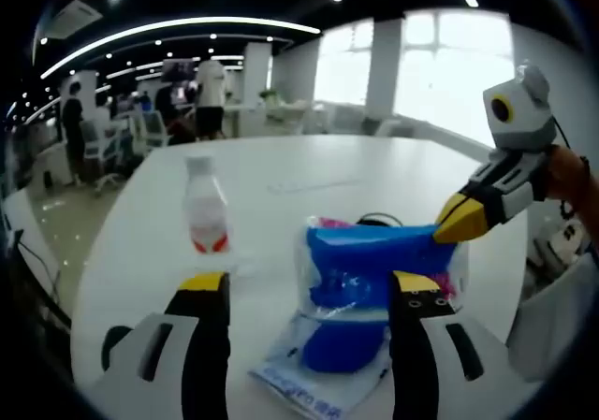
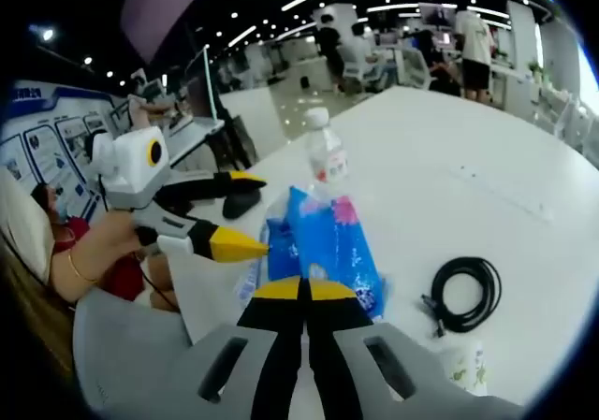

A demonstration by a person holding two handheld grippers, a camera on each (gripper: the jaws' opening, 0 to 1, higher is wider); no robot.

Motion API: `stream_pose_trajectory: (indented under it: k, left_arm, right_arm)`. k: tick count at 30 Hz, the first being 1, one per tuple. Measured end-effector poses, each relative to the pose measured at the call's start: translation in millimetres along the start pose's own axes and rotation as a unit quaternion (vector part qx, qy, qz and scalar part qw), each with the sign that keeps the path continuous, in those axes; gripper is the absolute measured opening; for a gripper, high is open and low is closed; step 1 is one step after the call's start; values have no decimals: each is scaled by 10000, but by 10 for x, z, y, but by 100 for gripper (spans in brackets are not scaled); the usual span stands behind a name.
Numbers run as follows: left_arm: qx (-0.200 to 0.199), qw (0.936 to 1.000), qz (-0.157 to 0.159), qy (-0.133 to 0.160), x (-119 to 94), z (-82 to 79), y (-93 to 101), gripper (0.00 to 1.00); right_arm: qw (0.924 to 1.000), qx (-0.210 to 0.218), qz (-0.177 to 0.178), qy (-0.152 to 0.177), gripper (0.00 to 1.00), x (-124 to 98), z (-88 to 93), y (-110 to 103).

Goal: Arrange the tabletop items into an orderly group along one side of the table until the central work area is clear of visible clutter.

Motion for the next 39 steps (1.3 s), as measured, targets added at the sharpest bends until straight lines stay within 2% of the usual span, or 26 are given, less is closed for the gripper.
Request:
stream_pose_trajectory:
  k: [3, 7, 10, 15, 21, 26, 29, 34, 37, 39]
  left_arm:
    - [40, 9997, 244, -57, 9, 29, 87, 48]
    - [138, 9990, 383, -166, 27, 75, 156, 40]
    - [133, 9985, 472, -244, 35, 106, 181, 29]
    - [111, 9987, 406, -273, 35, 122, 156, 23]
    - [52, 9993, 264, -275, 13, 122, 96, 7]
    - [21, 9993, 293, -243, -1, 110, 106, 3]
    - [-165, 9991, 363, -173, -18, 69, 140, 0]
    - [-242, 9994, 178, -157, -31, 52, 119, 0]
    - [-552, 9985, 35, -31, -43, 12, 94, 0]
    - [-604, 9982, -5, 35, -46, -12, 84, 0]
  right_arm:
    - [10000, -2, -81, -6, 1, -20, 6, -42]
    - [9998, -91, -173, -41, 1, -41, 15, -96]
    - [9997, -90, -219, -42, 1, -49, 21, -111]
    - [9997, -89, -210, -71, 1, -69, 47, -115]
    - [9998, -96, -126, -104, 1, -90, 64, -100]
    - [9998, -127, -39, -127, 1, -90, 69, -83]
    - [9998, -132, 22, -147, 1, -79, 81, -69]
    - [9998, -98, 144, -139, 1, -34, 103, -22]
    - [9998, -42, 194, -97, 1, 1, 104, -4]
    - [9995, 115, 297, -10, 1, 24, 91, 23]
Point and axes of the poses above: the point that each gripper's makers call its tool centre point, and the gripper's own axes: x roughly forward along the fingers, y roughly to its right, z roughly out of its underside, the point moved 1 cm from there along -x, roughly backward along the fingers, and after that the axes turned 13 degrees about -x, right-handed, at the moved point
